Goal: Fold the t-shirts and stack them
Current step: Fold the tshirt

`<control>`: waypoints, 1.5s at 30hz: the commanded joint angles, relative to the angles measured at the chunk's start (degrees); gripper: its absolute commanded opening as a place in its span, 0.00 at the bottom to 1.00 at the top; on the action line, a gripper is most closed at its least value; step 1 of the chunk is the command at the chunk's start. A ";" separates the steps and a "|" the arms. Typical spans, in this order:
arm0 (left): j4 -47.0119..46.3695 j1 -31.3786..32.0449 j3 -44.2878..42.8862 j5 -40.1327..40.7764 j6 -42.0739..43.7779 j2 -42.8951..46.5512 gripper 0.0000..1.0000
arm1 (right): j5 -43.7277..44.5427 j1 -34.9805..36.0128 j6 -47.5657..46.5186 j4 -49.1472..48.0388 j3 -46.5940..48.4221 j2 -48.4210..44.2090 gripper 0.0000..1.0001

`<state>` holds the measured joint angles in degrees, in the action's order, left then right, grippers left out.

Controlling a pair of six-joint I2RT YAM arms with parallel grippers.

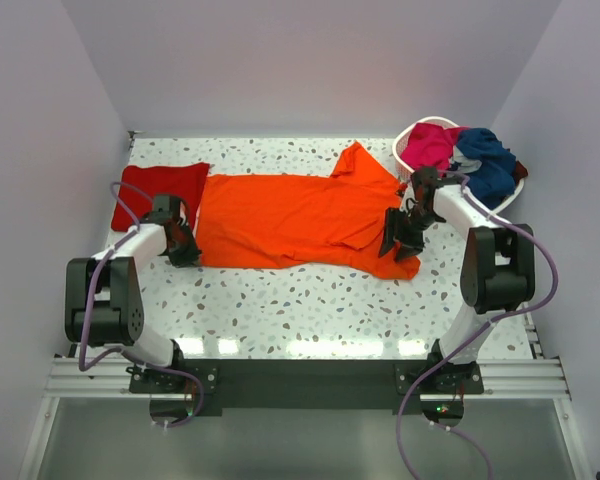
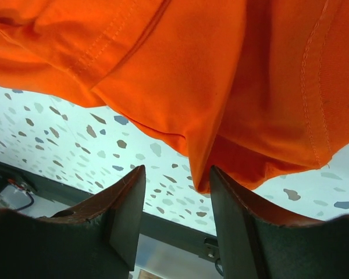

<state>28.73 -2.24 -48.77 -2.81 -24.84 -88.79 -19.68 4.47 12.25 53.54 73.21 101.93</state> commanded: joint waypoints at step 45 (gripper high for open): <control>18.37 -0.57 -5.10 6.51 2.61 13.03 0.00 | 24.52 -0.08 -2.32 7.99 -0.78 -9.03 0.00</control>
<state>42.50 -2.24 -52.21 4.91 -21.69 -77.43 1.87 4.49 10.41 60.25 72.69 96.18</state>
